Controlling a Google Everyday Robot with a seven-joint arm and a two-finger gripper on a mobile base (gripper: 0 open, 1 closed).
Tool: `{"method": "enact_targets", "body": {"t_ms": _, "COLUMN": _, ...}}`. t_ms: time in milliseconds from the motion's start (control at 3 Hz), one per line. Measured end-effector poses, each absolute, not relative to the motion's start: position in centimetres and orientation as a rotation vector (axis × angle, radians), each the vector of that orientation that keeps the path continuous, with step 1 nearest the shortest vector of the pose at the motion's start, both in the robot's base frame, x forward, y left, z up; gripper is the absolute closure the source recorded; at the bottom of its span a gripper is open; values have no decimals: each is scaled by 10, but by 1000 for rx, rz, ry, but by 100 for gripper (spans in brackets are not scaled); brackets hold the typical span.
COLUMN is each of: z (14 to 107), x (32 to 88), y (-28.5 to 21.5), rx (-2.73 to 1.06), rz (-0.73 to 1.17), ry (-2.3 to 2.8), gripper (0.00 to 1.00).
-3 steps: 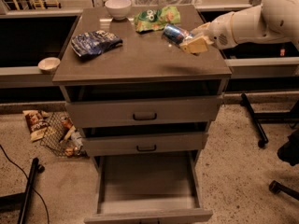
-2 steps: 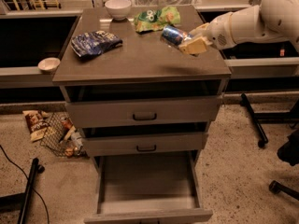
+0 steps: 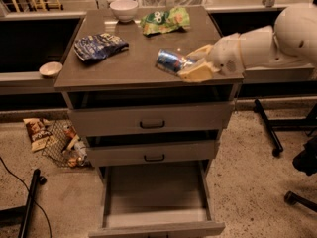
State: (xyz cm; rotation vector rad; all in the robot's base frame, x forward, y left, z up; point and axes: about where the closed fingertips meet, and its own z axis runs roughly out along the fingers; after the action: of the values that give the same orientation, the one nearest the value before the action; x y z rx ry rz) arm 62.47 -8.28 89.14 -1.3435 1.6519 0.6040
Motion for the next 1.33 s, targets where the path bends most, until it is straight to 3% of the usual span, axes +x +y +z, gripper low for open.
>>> {"method": "enact_targets", "body": {"t_ms": 333, "z": 849, "x": 571, "y": -56, "rx": -1373, "rz": 719, "ry": 1658, "gripper": 100}}
{"method": "enact_targets", "body": {"t_ms": 1333, "z": 788, "x": 556, "y": -59, "rx": -1428, "rz": 726, "ry": 1670, "gripper": 100}}
